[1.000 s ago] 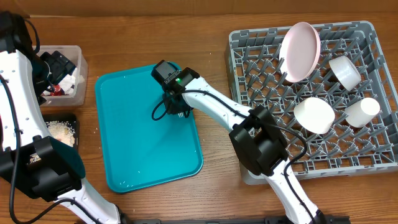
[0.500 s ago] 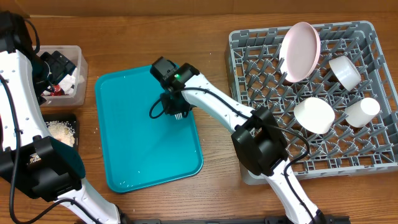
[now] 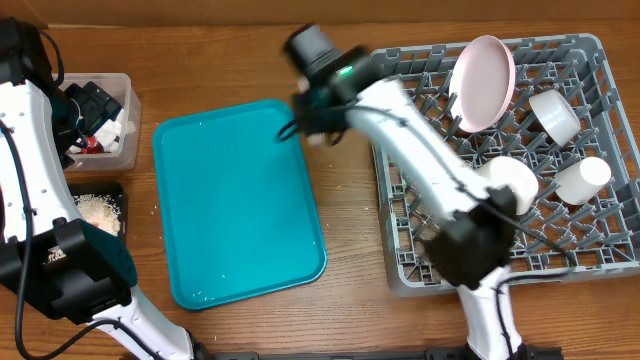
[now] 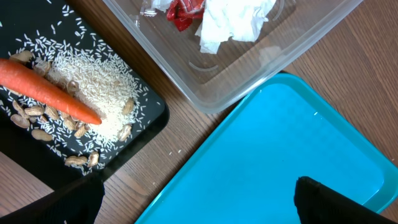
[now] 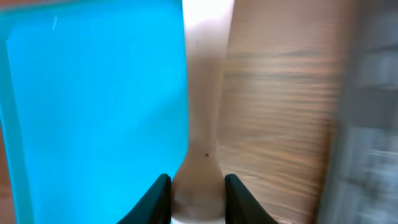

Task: Sort waste into correct bins and load items into the dishwasher rack
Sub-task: 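Carry the white fork right and place it in the rack's left side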

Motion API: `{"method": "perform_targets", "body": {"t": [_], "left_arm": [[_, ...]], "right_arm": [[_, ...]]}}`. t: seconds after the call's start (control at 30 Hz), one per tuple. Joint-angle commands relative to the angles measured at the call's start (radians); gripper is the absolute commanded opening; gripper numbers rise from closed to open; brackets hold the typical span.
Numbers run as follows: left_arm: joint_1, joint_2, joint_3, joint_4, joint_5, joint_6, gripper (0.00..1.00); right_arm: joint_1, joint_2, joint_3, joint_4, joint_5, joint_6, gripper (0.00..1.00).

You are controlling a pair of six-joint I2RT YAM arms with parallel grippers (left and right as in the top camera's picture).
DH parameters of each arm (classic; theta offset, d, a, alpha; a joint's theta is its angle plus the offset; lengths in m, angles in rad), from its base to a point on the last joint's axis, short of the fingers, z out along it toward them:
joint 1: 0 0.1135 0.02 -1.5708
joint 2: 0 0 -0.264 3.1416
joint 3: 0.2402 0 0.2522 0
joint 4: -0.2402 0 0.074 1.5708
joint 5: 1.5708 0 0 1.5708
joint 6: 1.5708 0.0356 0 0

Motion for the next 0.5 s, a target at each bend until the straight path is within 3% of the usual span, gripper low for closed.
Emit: {"method": "perform_targets", "body": {"t": [0.0, 0.2, 0.47], "left_arm": [[0.000, -0.021, 0.014, -0.003, 0.005, -0.017, 1.00], [0.000, -0.021, 0.014, -0.003, 0.005, -0.017, 1.00], [0.000, -0.021, 0.014, -0.003, 0.005, -0.017, 1.00]], "right_arm": [[-0.080, -0.079, 0.030, -0.040, 0.053, -0.043, 0.04], [-0.200, -0.084, 0.018, -0.164, 0.021, -0.149, 0.04], [-0.264, -0.083, -0.107, -0.122, -0.033, -0.233, 0.04]]}}
